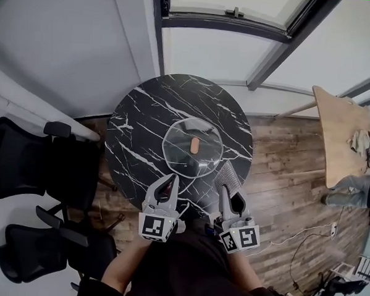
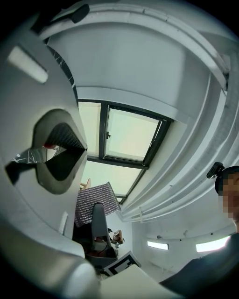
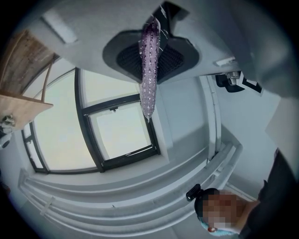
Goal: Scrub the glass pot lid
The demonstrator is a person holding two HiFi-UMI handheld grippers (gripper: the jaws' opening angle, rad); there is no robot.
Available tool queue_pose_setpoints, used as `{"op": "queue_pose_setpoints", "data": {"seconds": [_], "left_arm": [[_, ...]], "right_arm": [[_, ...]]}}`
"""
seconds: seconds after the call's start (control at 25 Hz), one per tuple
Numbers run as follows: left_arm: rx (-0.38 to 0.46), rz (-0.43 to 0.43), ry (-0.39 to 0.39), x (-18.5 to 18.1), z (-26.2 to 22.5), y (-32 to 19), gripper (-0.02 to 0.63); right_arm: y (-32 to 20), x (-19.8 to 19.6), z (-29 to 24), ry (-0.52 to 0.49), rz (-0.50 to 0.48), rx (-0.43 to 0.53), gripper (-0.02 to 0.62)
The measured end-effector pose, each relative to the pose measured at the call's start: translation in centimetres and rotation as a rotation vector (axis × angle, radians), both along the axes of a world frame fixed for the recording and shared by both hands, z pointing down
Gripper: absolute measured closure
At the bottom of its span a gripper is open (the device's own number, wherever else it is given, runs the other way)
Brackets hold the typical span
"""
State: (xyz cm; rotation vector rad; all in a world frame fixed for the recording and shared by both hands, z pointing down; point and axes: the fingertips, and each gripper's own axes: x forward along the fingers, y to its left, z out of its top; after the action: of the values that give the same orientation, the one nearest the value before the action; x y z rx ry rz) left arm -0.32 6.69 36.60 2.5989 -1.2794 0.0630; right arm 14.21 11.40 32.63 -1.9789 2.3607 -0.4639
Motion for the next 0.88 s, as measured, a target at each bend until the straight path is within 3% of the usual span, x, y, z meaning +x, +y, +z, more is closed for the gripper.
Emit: {"op": "queue_pose_setpoints", "data": {"seconds": [0.88], "left_arm": [[-0.232,0.002,-0.154,7.7,15.7,-8.8,0.603]], "right_arm": [[-10.9,6.0,12.5,0.024,-0.119,-0.199,0.517]]}}
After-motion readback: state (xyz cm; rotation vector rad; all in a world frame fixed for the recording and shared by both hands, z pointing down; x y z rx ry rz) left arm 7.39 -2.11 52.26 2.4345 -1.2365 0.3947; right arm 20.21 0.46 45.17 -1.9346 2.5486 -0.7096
